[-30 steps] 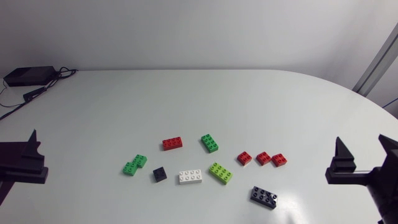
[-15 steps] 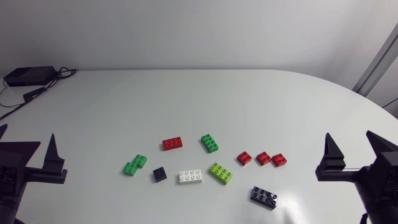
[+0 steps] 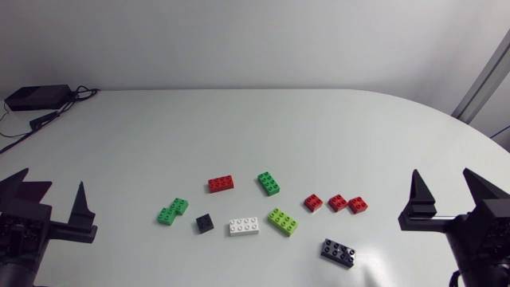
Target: Separate the duplo bricks
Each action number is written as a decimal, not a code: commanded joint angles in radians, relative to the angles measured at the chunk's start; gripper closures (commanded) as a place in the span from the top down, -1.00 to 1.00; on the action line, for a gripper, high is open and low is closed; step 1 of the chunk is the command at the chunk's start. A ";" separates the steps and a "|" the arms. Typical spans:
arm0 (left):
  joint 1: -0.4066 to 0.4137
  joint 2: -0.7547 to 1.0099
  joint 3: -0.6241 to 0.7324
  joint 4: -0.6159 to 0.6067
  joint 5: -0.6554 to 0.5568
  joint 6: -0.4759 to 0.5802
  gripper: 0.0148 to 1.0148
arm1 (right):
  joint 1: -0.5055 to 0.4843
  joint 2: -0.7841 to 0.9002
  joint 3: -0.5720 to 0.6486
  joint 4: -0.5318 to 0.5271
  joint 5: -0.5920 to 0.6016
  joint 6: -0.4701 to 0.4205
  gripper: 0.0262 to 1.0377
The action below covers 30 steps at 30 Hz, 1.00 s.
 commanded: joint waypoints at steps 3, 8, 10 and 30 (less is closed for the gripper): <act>0.014 0.022 -0.014 -0.035 0.045 -0.003 0.94 | -0.001 -0.010 -0.041 -0.015 0.001 0.077 0.91; 0.074 0.013 -0.009 -0.054 0.080 -0.008 0.94 | -0.018 -0.010 -0.041 -0.018 0.001 0.086 0.91; 0.077 -0.026 -0.011 -0.054 0.080 -0.007 0.94 | -0.031 -0.010 -0.041 -0.019 0.001 0.088 0.91; 0.024 -0.026 -0.060 0.159 0.069 -0.266 0.94 | -0.127 -0.009 -0.041 -0.022 -0.002 0.158 0.91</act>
